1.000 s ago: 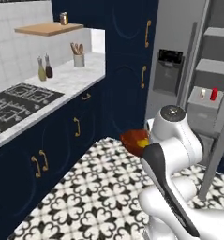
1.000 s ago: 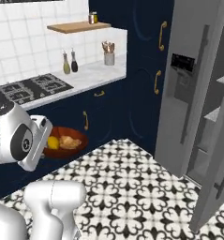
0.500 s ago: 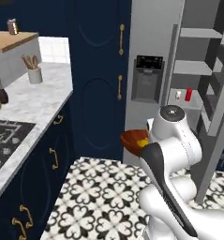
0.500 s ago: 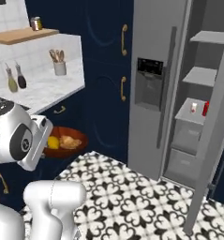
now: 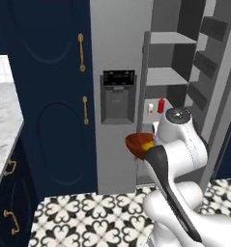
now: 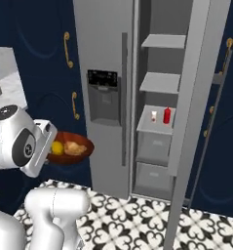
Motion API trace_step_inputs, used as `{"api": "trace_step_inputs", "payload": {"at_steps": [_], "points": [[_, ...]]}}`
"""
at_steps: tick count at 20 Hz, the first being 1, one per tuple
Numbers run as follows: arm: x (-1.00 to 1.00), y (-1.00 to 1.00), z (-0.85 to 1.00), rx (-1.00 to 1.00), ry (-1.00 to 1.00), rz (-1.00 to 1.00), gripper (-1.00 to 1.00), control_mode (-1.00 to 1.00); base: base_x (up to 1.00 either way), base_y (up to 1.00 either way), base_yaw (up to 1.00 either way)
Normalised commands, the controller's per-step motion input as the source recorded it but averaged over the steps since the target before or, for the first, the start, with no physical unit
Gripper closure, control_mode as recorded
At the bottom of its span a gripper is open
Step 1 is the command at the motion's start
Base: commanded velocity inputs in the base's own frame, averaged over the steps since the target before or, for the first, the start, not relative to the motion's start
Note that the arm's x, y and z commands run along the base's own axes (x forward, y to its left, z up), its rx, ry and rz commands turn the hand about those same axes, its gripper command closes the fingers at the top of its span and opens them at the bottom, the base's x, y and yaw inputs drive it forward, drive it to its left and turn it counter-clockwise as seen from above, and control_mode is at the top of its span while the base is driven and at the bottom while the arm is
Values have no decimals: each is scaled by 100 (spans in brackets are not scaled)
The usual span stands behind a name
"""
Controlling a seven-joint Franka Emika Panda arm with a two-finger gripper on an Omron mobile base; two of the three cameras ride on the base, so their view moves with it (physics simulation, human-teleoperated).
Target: Pick the chicken drumstick and lemon from their plates and place them in the bowl. Then put the bowl in the fridge.
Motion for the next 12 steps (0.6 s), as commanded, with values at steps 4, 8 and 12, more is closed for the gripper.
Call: {"api": "trace_step_inputs", "payload": {"at_steps": [4,8,12], "points": [[0,0,0,0,0,0,100,100,27,-6,-26],[0,0,0,0,0,0,100,100,40,-2,-39],[0,0,0,0,0,0,100,100,61,-2,-43]]}}
